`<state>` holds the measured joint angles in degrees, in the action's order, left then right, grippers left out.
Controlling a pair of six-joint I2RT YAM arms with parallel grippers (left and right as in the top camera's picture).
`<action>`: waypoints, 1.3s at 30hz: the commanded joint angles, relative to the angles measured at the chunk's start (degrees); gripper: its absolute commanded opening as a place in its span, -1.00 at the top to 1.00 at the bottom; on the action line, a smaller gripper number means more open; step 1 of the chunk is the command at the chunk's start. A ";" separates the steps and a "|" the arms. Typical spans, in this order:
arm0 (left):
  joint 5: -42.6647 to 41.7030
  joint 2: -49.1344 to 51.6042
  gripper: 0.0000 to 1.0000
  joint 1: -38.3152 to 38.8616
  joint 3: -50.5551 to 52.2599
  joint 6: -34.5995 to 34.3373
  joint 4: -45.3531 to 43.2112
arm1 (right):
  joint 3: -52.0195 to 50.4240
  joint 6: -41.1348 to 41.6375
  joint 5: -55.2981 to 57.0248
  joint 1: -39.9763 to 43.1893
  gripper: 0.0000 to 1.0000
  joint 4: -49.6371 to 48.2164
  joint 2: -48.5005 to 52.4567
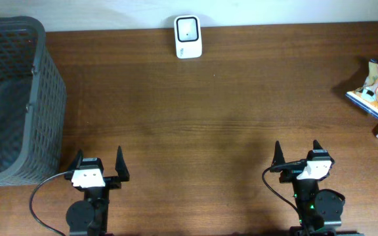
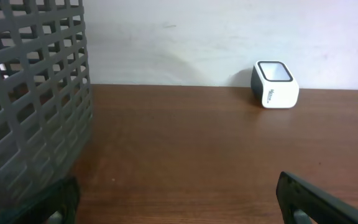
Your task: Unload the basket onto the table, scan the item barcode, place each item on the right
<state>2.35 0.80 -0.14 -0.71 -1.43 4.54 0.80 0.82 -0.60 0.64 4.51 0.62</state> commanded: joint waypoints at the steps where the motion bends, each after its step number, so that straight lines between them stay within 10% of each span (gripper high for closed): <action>1: -0.26 -0.52 -0.98 -0.28 0.24 1.31 0.24 | -0.48 -0.39 0.68 -0.44 -0.97 0.17 -0.44; 39: 3.41 -0.50 -0.98 1.01 0.24 1.92 -0.02 | -0.48 -0.39 0.68 -0.42 -0.97 0.17 -0.42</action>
<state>3.88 0.80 0.62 -0.71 0.45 4.47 0.80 0.82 -0.60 0.64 4.51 0.62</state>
